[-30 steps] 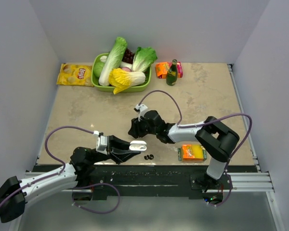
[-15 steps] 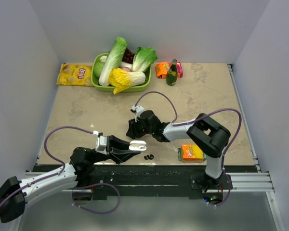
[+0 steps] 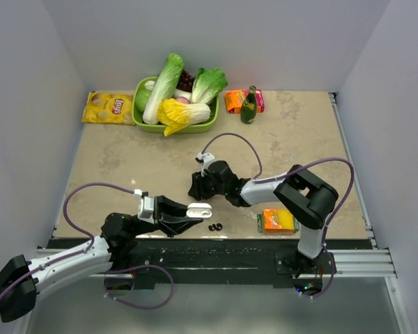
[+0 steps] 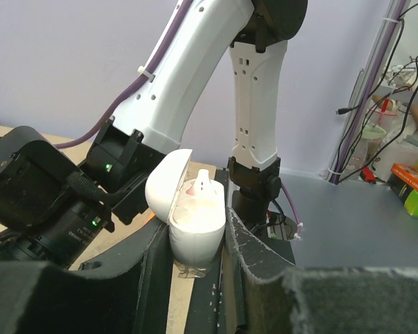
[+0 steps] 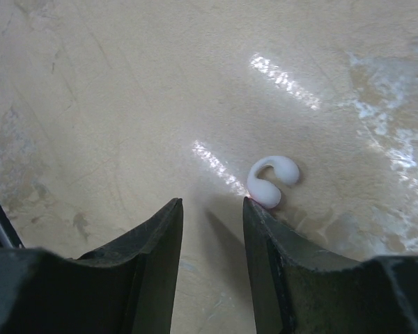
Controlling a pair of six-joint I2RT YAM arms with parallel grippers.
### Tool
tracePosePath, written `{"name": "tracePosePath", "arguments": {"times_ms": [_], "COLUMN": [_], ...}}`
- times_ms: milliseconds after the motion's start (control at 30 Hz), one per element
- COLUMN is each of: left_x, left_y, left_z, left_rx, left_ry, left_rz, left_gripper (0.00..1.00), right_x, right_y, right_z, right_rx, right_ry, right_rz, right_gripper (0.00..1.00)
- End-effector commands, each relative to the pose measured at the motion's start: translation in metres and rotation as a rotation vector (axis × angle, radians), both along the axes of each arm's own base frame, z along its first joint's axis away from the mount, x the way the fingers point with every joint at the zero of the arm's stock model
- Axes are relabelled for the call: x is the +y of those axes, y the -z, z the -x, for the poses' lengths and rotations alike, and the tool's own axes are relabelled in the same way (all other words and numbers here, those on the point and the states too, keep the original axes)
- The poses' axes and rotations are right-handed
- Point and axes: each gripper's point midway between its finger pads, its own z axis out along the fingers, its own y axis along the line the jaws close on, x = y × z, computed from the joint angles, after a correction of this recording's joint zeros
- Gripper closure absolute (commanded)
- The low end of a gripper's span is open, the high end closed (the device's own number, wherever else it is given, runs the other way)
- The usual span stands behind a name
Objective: Insert the wireless bluetooth earbuds into the charging case
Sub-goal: Pick up the earbud from the center of the board.
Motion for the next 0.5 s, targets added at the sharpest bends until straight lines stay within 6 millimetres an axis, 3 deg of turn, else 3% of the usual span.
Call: {"name": "tracePosePath", "arguments": {"times_ms": [0,233,467], "left_x": [0.006,0.006,0.007], "left_y": [0.046,0.045,0.042], "left_z": [0.005,0.005,0.006], "left_rx": [0.047,0.047,0.044], "left_ry": [0.0,0.004,0.006], "left_rz": [-0.054,-0.052,-0.04], "left_gripper": [1.0,1.0,1.0], "right_x": [-0.02,-0.027,-0.019], "right_y": [-0.007,-0.018,-0.059], "right_z": [-0.009,-0.007,-0.012], "right_rx": [-0.044,-0.072,-0.144], "right_ry": [0.064,0.062,0.058], "right_rz": [0.023,0.023,-0.064], "right_gripper": [0.55,0.52,0.53]}}
